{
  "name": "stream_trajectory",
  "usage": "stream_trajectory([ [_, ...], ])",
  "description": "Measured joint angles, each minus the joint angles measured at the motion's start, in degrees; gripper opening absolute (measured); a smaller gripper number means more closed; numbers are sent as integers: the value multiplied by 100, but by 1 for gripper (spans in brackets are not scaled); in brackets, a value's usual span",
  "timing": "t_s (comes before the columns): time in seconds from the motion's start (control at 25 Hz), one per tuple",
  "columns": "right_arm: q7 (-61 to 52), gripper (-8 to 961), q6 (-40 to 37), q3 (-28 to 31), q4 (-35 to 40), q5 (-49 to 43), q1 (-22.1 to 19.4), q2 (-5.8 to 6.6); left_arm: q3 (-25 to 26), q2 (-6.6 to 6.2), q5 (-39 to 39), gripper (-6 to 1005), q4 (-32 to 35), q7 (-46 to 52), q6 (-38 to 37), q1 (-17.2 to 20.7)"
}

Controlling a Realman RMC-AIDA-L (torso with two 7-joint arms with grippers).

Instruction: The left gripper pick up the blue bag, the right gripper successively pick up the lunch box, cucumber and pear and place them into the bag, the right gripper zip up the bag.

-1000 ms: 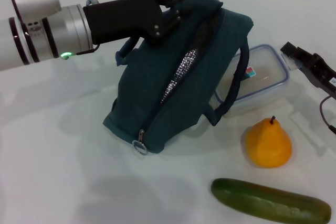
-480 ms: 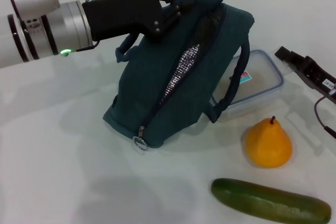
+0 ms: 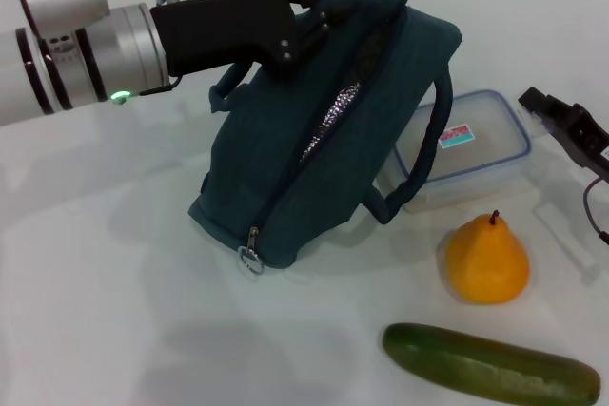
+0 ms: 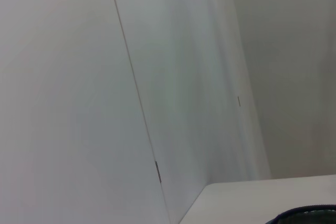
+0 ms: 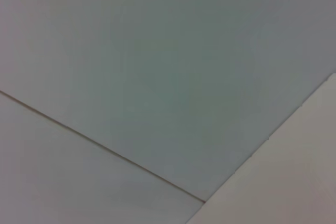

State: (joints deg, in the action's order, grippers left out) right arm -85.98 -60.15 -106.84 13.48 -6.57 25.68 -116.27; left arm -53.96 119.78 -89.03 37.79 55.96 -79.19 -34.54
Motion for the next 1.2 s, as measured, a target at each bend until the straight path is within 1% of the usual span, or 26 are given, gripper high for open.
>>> stream_trajectory([
  [0.24,-40,248,-5,-6,-3,0,-42,0,-51,1,2,128,0,-7,-1,-1],
  [0.44,-192,444,49,-128,-3,20,-64,0,-78,2,9,128,0,-7,0,-8],
  [0.88,-307,558,69,-319,34,29,-24,-1,-167,2,14,128,-7,6,-4,-37],
  [1.2,-275,553,29,-311,61,34,-2,-1,-211,1,17,127,-9,-6,0,-35],
])
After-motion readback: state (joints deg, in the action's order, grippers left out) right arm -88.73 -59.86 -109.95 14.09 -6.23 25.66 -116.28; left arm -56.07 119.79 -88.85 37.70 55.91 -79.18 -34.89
